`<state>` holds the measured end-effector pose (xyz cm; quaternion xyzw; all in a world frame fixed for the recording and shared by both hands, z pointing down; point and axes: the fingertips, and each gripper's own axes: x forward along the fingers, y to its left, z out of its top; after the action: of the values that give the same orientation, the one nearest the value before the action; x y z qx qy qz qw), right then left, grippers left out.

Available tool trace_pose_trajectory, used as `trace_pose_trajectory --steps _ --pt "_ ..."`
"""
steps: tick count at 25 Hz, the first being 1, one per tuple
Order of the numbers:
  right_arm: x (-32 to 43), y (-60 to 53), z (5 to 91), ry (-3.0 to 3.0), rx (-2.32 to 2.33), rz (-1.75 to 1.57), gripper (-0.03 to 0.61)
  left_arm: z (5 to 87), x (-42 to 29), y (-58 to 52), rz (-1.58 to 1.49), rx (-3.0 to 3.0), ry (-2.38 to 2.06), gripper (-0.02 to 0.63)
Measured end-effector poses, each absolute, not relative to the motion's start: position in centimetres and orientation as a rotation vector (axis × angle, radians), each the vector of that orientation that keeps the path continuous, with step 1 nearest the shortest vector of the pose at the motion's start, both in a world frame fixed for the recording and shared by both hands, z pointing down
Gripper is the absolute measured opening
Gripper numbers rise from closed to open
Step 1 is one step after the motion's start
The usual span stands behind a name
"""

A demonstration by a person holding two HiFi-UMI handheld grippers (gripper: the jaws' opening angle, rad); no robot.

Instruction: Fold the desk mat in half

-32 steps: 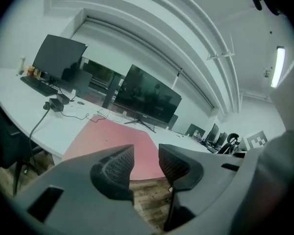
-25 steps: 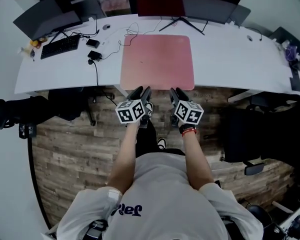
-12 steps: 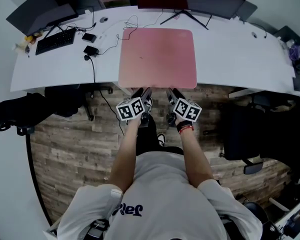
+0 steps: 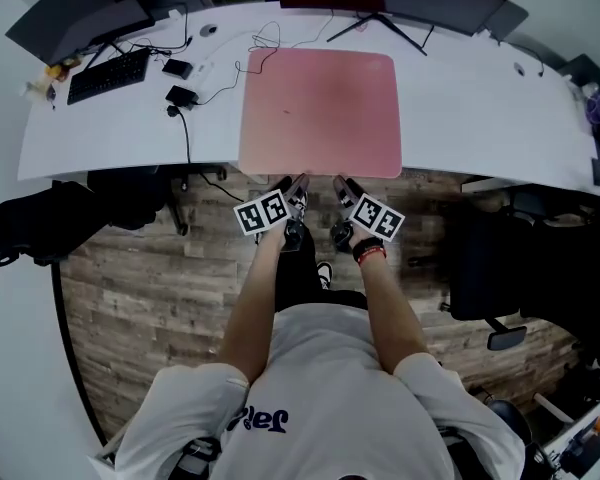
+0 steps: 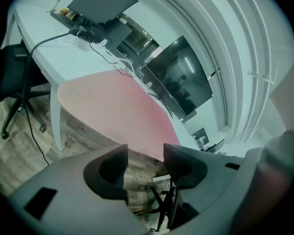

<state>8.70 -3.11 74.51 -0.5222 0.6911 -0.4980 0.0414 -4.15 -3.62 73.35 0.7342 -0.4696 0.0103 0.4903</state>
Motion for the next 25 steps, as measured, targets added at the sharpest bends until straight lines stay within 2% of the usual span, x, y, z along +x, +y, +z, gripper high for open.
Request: trace_pose_trajectory --steps 10,19,25 --pt "8.7 -4.4 76.4 1.953 -1.517 -1.599 0.19 76.0 -4.0 -5.2 -0.101 1.648 -1.112 0.23" --pt "8.4 -5.4 76.7 1.795 -1.4 -1.642 0.179 76.8 -4.6 -5.8 -0.297 1.498 -1.078 0.204" --pt "8.3 -5.7 76.7 1.723 -1.342 -1.663 0.129 77.5 -5.3 -5.8 -0.403 1.398 -1.107 0.134"
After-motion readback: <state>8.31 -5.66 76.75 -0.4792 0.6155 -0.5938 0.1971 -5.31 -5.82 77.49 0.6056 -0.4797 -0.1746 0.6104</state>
